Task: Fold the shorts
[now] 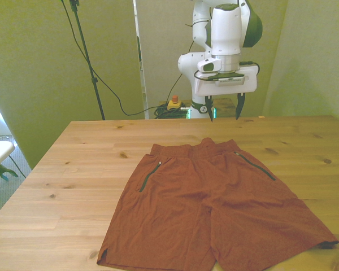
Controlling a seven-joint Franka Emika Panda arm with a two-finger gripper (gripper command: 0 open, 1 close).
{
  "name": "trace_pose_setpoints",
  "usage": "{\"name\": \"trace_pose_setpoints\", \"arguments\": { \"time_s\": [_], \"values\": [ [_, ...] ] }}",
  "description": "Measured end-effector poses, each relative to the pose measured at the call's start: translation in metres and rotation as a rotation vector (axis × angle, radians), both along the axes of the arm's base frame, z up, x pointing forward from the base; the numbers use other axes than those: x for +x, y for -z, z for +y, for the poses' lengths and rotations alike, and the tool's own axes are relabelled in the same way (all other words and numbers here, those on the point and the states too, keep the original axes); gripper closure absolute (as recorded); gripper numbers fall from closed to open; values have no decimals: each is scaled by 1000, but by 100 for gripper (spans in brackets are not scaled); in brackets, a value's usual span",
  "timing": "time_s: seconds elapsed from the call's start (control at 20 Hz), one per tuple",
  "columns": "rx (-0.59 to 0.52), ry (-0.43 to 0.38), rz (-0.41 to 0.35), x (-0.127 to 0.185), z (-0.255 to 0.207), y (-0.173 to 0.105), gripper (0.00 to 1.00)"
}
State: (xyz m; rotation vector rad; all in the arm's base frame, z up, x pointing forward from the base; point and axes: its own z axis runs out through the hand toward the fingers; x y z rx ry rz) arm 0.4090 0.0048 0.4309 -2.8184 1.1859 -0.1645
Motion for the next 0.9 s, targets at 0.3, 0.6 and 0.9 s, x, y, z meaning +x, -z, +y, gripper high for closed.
{"name": "trace_pose_setpoints", "arguments": {
  "time_s": [0.3, 0.6, 0.9],
  "values": [
    [-64, -12, -25, 8, 15, -9, 0],
    [-121, -49, -60, 19, 63, -23, 0],
    [-301, -124, -93, 26, 125, -23, 0]
  ]
}}
